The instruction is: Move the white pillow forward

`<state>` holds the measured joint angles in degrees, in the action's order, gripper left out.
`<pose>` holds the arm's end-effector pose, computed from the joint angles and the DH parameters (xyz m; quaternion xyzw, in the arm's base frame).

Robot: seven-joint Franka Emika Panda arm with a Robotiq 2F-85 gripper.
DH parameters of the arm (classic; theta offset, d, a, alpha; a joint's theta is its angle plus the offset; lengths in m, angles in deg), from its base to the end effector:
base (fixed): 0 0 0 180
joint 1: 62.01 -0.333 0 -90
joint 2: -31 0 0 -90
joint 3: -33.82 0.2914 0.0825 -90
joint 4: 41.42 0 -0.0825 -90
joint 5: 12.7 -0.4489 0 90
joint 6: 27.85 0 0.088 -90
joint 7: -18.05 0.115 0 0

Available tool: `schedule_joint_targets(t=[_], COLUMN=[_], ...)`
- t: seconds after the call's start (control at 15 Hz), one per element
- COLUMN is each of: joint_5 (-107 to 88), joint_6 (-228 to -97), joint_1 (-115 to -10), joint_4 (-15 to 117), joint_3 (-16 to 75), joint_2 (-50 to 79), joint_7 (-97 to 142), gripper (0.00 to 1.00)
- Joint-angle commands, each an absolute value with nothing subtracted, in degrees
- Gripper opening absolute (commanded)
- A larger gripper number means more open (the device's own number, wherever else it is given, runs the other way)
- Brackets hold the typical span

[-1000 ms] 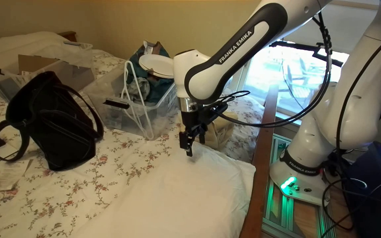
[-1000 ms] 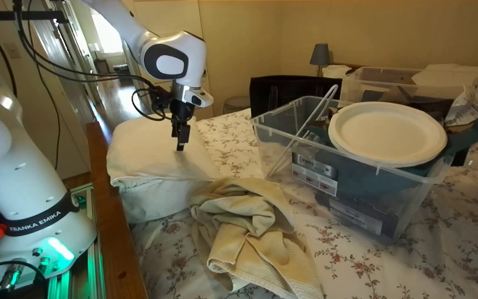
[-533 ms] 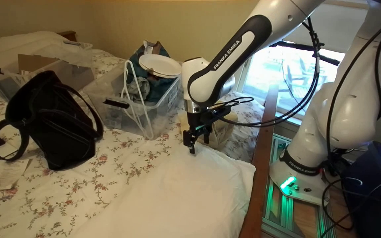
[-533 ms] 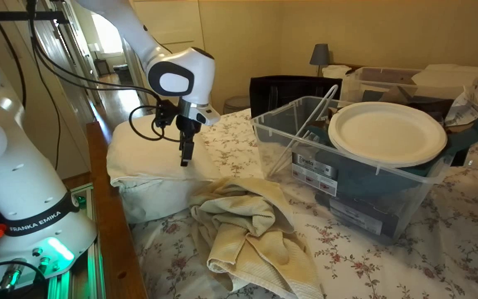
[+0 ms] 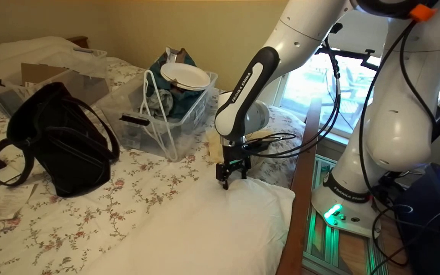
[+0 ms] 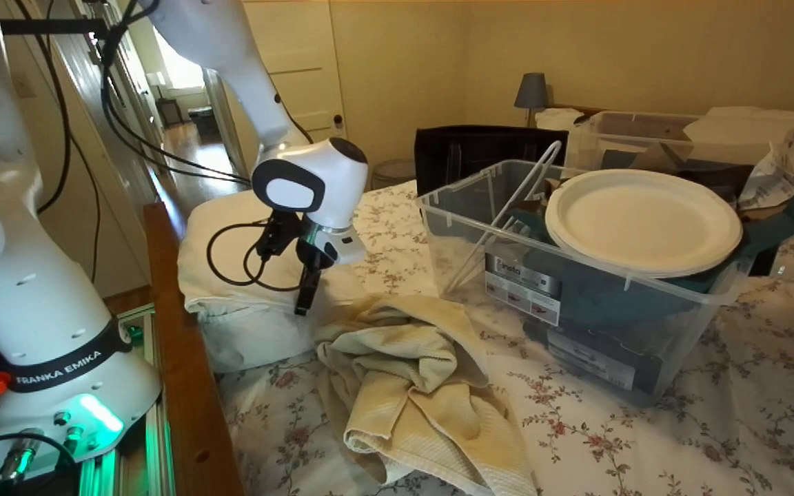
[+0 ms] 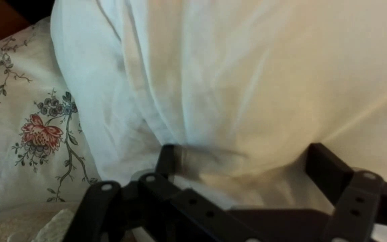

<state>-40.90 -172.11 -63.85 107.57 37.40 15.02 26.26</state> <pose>0.3950 0.0396 0.0397 -0.9473 0.2428 0.1880 0.0912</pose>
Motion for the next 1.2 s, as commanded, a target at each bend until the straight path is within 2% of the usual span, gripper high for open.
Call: schedule_joint_targets(t=[0.0,0.07,0.2,0.8,1.07,1.13], joint_5=[-44.1,-44.5,-46.3,-49.9,-55.4,-57.5], joint_6=[-173.6,-173.6,-172.9,-172.2,-170.2,-169.1], joint_1=[-62.1,-61.9,-60.8,-58.1,-56.1,-55.5], joint_4=[105.8,105.2,104.0,102.8,103.1,103.7], joint_3=[39.2,39.6,41.1,43.8,46.2,46.9], joint_2=[8.8,7.9,6.5,6.5,10.8,13.0], joint_7=[23.7,23.3,21.1,14.6,7.7,5.2], gripper=[1.00,0.75,0.67,0.05,0.00,0.03])
